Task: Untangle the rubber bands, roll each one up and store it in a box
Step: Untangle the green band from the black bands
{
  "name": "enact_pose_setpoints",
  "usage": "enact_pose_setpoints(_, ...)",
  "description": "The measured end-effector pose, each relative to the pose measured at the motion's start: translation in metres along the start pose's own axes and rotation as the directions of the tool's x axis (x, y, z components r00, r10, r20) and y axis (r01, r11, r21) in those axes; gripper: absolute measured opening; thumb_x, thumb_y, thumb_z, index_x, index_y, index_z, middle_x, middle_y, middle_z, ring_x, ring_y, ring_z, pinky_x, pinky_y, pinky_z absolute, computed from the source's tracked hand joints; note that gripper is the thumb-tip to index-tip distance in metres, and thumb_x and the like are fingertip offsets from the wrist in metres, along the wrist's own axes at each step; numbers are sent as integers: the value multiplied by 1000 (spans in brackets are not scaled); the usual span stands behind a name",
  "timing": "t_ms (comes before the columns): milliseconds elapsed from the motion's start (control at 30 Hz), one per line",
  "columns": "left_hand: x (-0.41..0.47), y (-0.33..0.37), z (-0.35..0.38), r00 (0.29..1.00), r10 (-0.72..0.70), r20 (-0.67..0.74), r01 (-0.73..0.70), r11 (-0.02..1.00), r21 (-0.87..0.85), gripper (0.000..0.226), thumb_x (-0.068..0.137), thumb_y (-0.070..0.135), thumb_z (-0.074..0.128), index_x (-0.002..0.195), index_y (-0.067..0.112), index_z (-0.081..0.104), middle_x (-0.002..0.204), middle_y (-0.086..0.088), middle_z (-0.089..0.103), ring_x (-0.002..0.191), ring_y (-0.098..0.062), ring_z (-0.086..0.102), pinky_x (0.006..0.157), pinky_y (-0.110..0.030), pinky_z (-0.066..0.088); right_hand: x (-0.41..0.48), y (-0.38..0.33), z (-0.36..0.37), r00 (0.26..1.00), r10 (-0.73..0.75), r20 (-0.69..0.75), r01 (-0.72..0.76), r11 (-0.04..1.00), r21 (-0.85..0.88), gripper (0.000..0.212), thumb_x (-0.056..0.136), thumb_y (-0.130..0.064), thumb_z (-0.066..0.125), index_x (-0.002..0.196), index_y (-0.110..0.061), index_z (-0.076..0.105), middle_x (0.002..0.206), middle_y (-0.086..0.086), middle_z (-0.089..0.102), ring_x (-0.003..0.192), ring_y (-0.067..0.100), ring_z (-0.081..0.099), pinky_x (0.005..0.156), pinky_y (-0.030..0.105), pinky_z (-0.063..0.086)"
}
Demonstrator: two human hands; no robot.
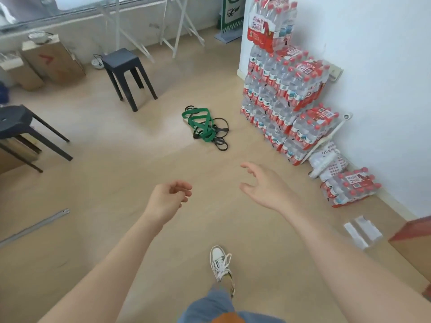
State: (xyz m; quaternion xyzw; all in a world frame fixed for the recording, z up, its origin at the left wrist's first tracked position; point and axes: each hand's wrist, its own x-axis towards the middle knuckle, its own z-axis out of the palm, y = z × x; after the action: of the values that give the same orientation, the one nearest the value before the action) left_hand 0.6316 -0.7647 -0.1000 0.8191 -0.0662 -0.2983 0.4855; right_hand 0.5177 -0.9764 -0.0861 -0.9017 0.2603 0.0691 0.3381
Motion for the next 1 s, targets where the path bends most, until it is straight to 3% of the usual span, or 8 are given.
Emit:
enact_pose_setpoints(100,76,32,-14,1000,2,11,-3,996,89,33,84,-5,42,85,18,66,84,0,68,73,-13,59,68,-29,45,82,-17,-26,992,79,101,-97,977,190,49,89,-26,62,136,-28,48,130,3,56,116,20,56,101,35,45)
enact_pose_setpoints(200,147,63,-20,998,-20,67,9,988,155,31,84,-2,43,87,18,66,85,-1,69,71,-12,60,67,-28,46,154,-31,-53,961,159,225,-260,795,549,32,92,-18,60,123,-26,57,121,6,63,100,18,66,93,38,54)
enact_pose_setpoints(300,221,93,-21,995,-19,99,1,983,184,31,86,-1,42,84,20,65,82,0,68,68,-12,60,67,-27,45,227,-35,-77,963,188,194,-270,686,676,28,92,-14,60,118,-23,59,111,8,68,91,18,68,87,36,55)
enact_pose_setpoints(533,405,157,-22,996,6,94,-32,959,281,27,86,1,44,87,20,64,87,-1,69,70,-11,59,63,-24,45,430,5,-96,948,293,127,-307,726,616,28,90,-13,60,117,-20,61,108,8,67,94,16,64,80,30,54)
enact_pose_setpoints(700,520,181,-40,996,49,72,-77,881,467,25,89,8,46,92,25,64,90,4,66,80,-17,60,68,-26,46,552,-2,-95,951,283,122,-306,828,469,46,88,-15,59,133,-25,50,108,0,60,100,17,59,94,44,52)
enact_pose_setpoints(833,615,189,-63,993,85,82,-117,794,596,37,82,0,46,103,26,63,93,3,58,71,-12,50,64,-25,39,640,-31,-85,944,201,260,-307,820,482,59,89,-17,64,142,-28,39,108,-3,63,93,16,63,86,32,54)
enact_pose_setpoints(900,675,191,-75,990,66,128,-131,786,605,46,76,-6,44,104,26,63,96,3,54,72,-10,47,63,-23,37,694,-42,-73,926,218,308,-349,804,481,54,90,-20,64,139,-27,42,108,0,66,90,16,64,86,32,54)
enact_pose_setpoints(1000,776,182,-87,977,48,209,-169,774,610,49,74,-9,43,102,24,65,100,3,55,80,-13,47,67,-23,36,774,-47,-42,939,265,219,-322,900,292,41,91,-26,63,131,-24,53,112,-1,67,104,15,61,94,30,46)
